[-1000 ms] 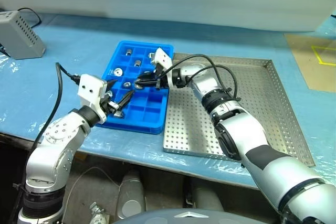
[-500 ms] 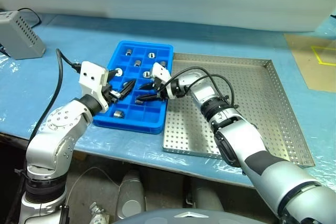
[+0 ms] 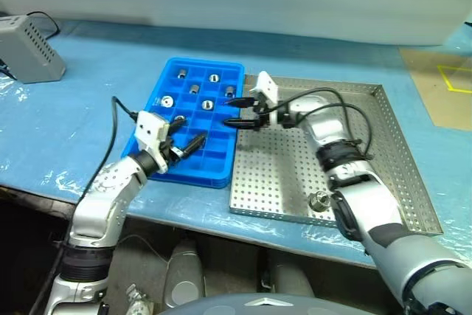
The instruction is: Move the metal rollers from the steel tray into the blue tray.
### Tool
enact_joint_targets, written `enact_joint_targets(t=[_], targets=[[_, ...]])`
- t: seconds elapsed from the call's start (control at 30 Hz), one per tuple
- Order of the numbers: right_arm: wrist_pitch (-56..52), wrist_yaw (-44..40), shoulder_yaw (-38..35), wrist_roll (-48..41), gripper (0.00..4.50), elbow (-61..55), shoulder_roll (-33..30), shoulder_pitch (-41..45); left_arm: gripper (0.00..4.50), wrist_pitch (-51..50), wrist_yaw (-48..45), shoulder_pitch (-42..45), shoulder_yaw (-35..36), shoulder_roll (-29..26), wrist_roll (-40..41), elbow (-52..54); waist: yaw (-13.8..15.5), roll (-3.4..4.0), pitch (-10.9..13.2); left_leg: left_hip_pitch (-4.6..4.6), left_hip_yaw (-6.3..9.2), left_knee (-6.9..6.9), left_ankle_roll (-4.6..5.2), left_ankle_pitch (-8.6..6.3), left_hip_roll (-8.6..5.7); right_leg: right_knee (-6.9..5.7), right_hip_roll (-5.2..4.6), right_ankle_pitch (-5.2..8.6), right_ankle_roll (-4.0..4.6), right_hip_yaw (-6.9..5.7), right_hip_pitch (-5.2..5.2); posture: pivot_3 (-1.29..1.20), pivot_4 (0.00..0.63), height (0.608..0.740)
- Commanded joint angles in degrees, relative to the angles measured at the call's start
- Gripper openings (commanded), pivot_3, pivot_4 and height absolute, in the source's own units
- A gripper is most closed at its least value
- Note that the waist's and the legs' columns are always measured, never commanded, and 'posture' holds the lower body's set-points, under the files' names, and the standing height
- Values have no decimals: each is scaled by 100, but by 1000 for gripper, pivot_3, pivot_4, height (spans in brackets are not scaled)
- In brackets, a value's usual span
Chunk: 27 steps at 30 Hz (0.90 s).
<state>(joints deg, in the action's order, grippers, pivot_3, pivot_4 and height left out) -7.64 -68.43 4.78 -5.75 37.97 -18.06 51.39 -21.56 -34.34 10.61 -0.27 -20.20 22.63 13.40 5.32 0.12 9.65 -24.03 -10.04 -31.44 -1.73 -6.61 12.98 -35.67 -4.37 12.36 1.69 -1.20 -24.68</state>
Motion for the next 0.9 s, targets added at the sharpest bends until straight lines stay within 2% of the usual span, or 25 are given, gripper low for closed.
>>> enact_joint_targets(t=[0.03, 0.23, 0.4, 0.9], targets=[[-478, 46, -319, -332, 3271, -1144, -525, -417, 3741, 309, -314, 529, -296, 125, -116, -407, -50, 0, 0, 4, -1, 0, 0, 0, 1, 0, 1, 0, -1, 1, 1, -221, 150, 740], [-1284, 366, -691, -588, 3271, -2611, -1414, -1395, 3741, 548, -805, 1441, -618, 397, -223, -1387, -322, 0, 0, 43, -8, 3, 0, 0, -4, 2, 10, -1, -3, 27, 27, -326, 150, 740], [-1991, 640, -959, -797, 3271, -3532, -1971, -2030, 3741, 644, -1081, 1826, -787, 606, -293, -1777, -547, -1, 0, 64, -24, 9, 8, -5, -10, 12, 15, -1, -4, 55, 32, -376, 150, 740], [-2714, 1160, -1541, -1241, 3271, -4501, -2657, -3960, 3741, 378, -1249, 2062, -864, 723, -309, -1730, -627, 0, 0, 72, -32, 11, 31, -19, -14, 54, 15, -1, -10, 61, 56, -430, 150, 740]])
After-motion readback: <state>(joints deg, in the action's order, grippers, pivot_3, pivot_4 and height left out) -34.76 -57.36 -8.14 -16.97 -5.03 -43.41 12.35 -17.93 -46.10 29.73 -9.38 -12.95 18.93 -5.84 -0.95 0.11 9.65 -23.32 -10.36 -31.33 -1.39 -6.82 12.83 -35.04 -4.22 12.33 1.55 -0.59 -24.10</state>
